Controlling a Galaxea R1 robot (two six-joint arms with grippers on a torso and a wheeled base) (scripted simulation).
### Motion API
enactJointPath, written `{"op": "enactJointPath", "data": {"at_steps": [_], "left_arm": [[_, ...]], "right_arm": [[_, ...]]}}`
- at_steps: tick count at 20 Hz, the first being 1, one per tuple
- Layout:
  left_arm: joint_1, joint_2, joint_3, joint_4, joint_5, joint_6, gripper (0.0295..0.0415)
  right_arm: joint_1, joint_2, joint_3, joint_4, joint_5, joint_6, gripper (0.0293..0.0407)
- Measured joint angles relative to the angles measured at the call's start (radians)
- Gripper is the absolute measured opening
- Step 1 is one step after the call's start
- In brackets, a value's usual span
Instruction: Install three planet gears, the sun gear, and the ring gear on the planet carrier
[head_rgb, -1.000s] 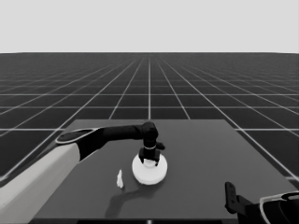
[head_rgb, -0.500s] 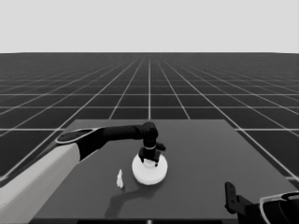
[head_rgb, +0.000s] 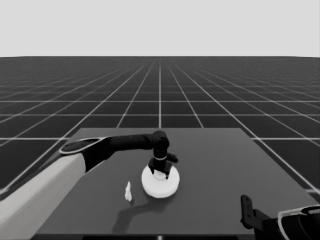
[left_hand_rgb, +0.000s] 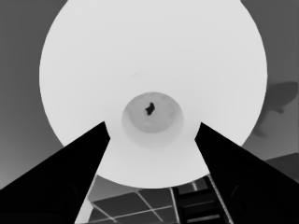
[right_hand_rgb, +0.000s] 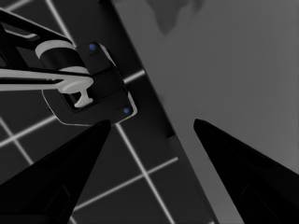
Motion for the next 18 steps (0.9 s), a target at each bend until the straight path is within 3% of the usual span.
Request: {"op": "enactJointPath", "data": {"at_steps": [13,14,15,18], "left_arm": [[0.0,0.0,0.0,0.0,0.0,0.113,0.0346],[0.0,0.0,0.0,0.0,0.0,0.119,0.0372],[-0.001,0.0,0.0,0.0,0.0,0.122,0.0381],[-0.001,0.0,0.0,0.0,0.0,0.125,0.0384]], "right_arm": [[0.0,0.0,0.0,0.0,0.0,0.0,0.0385],[0.0,0.0,0.0,0.0,0.0,0.0,0.0385],[0.0,0.0,0.0,0.0,0.0,0.0,0.0385],[0.0,0.0,0.0,0.0,0.0,0.0,0.0385]]}}
